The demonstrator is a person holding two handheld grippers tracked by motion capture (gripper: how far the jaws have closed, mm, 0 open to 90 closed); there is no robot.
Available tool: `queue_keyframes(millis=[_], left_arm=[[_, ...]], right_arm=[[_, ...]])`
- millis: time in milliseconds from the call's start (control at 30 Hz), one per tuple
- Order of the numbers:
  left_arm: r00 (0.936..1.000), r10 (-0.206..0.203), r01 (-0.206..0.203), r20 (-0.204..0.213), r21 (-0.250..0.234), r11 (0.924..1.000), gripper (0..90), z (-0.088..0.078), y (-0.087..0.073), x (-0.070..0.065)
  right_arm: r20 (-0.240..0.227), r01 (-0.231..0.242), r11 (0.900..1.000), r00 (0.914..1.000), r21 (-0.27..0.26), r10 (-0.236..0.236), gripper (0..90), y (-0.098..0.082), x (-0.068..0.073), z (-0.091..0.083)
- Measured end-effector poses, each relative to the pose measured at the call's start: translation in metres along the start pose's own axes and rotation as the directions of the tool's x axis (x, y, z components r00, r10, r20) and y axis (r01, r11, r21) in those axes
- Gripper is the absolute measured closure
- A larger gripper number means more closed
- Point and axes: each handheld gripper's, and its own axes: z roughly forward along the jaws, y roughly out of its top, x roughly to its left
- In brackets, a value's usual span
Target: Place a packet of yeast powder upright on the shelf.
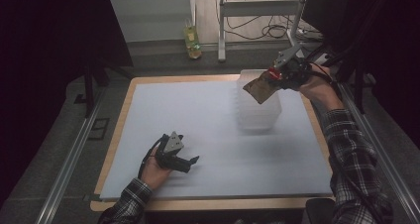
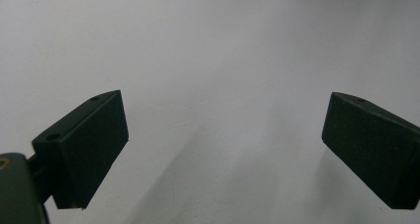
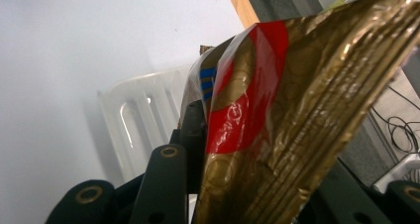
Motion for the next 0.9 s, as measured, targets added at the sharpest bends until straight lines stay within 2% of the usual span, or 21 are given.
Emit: queue_keyframes(millis=[167, 333, 467, 633, 767, 833, 900], left_arm=[[1.0000, -0.002, 0.002, 0.003, 0.003, 1.0000, 4.1, 0.000, -0.001, 0.001], [1.0000, -0.005, 0.005, 0.004, 0.006, 1.0000, 4.1, 0.000, -0.001, 0.002], [1.0000, -0.003, 0.003, 0.007, 0.009, 1.0000, 4.1, 0.000, -0.001, 0.002], [0.9999, 0.001, -0.001, 0.012, 0.013, 0.9999, 4.1, 0.001, -0.001, 0.001], [0.9999, -0.004, 0.004, 0.015, 0.013, 0.9999, 4.1, 0.001, -0.001, 0.001], [0.9999, 0.000, 0.000, 0.015, 0.016, 0.9999, 4.2, 0.001, -0.001, 0.001], [0.9999, 0.001, -0.001, 0.016, 0.016, 0.9999, 4.2, 0.001, -0.001, 0.000]], right_arm=[[-0.009, 0.003, 1.000, 1.0000, 0.021, -0.003, 69.6, -0.004, -0.006, 0.007], [0.000, 0.032, 0.998, 0.9995, 0.046, -0.032, 69.5, -0.009, -0.009, 0.017], [-0.051, 0.067, 0.997, 0.9966, 0.030, -0.065, 69.7, -0.011, -0.008, 0.022], [-0.085, 0.097, 0.995, 0.9919, 0.027, -0.094, 70.2, -0.010, -0.007, 0.024], [-0.109, 0.143, 0.989, 0.9843, 0.031, -0.139, 70.5, -0.010, -0.001, 0.027], [-0.113, 0.160, 0.984, 0.9821, 0.081, -0.150, 70.5, -0.010, 0.002, 0.033], [-0.118, 0.164, 0.982, 0.9813, 0.096, -0.152, 70.6, -0.011, 0.002, 0.037]])
